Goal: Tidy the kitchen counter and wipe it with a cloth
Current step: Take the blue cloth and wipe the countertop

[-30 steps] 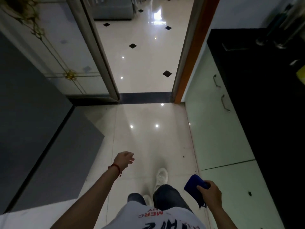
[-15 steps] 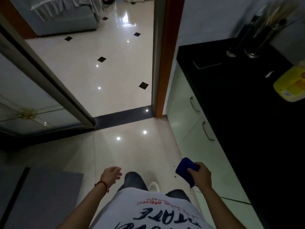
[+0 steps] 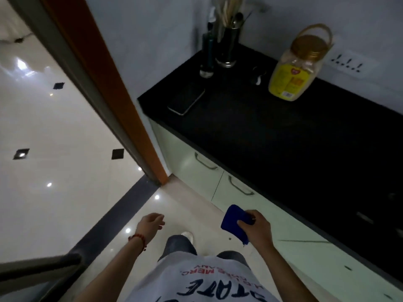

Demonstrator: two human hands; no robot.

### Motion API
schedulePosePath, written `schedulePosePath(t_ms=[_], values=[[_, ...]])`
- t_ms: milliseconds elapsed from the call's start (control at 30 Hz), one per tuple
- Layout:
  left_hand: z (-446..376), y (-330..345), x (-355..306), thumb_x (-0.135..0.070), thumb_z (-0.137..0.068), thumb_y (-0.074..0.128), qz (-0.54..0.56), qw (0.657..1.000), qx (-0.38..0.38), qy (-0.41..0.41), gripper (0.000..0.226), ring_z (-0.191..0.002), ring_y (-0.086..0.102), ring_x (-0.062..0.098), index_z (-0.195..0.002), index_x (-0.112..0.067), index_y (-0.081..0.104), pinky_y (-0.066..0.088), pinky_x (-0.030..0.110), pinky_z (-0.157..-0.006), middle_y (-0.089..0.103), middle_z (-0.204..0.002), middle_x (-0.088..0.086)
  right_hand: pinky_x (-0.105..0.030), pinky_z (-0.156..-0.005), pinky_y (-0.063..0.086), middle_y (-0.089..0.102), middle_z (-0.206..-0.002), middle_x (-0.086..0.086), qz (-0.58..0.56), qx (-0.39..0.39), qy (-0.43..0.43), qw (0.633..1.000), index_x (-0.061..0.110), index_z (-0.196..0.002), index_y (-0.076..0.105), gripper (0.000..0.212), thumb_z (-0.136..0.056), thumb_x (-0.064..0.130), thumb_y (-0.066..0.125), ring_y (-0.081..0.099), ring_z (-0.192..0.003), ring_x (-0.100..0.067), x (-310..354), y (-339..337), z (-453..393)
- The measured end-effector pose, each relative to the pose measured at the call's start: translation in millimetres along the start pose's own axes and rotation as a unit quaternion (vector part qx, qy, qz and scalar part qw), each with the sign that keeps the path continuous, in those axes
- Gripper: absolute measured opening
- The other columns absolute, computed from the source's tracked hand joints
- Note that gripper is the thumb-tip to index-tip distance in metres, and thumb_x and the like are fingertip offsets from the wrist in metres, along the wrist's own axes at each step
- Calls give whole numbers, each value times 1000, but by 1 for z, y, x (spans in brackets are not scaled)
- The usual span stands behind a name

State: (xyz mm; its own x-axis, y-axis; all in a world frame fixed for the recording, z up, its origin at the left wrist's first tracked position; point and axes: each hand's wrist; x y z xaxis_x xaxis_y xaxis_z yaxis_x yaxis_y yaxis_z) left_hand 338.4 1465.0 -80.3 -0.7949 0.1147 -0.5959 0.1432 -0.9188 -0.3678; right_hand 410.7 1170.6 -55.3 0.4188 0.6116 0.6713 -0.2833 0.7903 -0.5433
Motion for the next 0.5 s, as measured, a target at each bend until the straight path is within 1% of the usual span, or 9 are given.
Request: schedulePosePath(t_ms=[100, 167, 200, 233, 300, 333, 400, 433, 500], values=[[-23, -3, -55, -16, -93, 46, -71, 994, 42, 72, 26, -89, 60, 27, -106, 0, 63, 45, 33, -83, 64, -93, 12, -13, -58, 39, 60, -97, 0, -43, -66, 34, 996, 11, -108, 59, 32, -77, 12, 69, 55, -83, -13, 5, -2, 8], [-31, 4, -89, -14, -93, 46, -133, 979, 57, 141, 20, -94, 61, 32, -97, -5, 63, 47, 35, -87, 65, -97, 16, -12, -55, 39, 61, -95, 0, -80, -113, 54, 989, 12, -107, 59, 31, -77, 12, 69, 56, -79, -11, 6, -7, 14], [-32, 10, -104, -15, -93, 46, -166, 968, 59, 180, 19, -95, 61, 32, -98, -7, 63, 46, 35, -88, 66, -101, 17, -13, -56, 41, 62, -94, 0, -97, -134, 61, 984, 12, -106, 60, 31, -77, 11, 69, 57, -79, -12, 6, -11, 17], [-33, 16, -118, -16, -93, 47, -190, 955, 59, 220, 22, -95, 60, 28, -103, -7, 64, 45, 31, -87, 66, -106, 16, -15, -57, 44, 63, -94, -1, -113, -154, 68, 979, 13, -106, 60, 31, -76, 10, 69, 58, -81, -15, 6, -15, 20], [-33, 30, -144, -18, -92, 49, -210, 929, 57, 298, 25, -95, 57, 16, -112, -8, 61, 43, 25, -85, 65, -113, 10, -24, -63, 51, 65, -94, -3, -149, -189, 79, 967, 15, -102, 61, 30, -75, 8, 70, 61, -86, -20, 6, -25, 23], [-33, 39, -157, -18, -92, 50, -210, 917, 59, 333, 26, -96, 56, 13, -113, -8, 60, 42, 24, -86, 65, -114, 9, -25, -64, 53, 65, -93, -3, -165, -205, 81, 961, 17, -100, 61, 29, -75, 8, 71, 61, -86, -21, 7, -31, 24], [-33, 58, -182, -16, -90, 53, -211, 892, 70, 393, 27, -102, 58, 20, -114, -6, 60, 44, 27, -88, 64, -114, 12, -16, -58, 51, 64, -87, 2, -181, -231, 78, 953, 20, -97, 60, 29, -74, 7, 72, 61, -82, -17, 11, -46, 22], [-33, 69, -194, -17, -89, 54, -217, 878, 72, 420, 28, -104, 58, 24, -114, -5, 60, 44, 30, -88, 64, -114, 14, -14, -55, 50, 63, -84, 6, -186, -242, 73, 949, 22, -96, 59, 29, -74, 7, 72, 60, -79, -14, 14, -55, 20], [-37, 89, -216, -19, -88, 55, -236, 856, 74, 455, 33, -108, 56, 29, -117, -4, 58, 44, 32, -90, 62, -115, 16, -12, -53, 49, 61, -82, 11, -203, -256, 65, 943, 23, -96, 59, 29, -75, 6, 71, 59, -76, -9, 20, -74, 10]])
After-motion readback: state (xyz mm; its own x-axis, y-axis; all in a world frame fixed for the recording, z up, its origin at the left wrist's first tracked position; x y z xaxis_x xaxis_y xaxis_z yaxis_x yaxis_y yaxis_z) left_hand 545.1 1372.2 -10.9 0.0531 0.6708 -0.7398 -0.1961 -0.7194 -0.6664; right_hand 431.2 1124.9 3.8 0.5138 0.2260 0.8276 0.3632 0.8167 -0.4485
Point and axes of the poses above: each hand's wrist, its own z-axis away from the middle knuckle, its own y-axis out of the palm, x = y × z
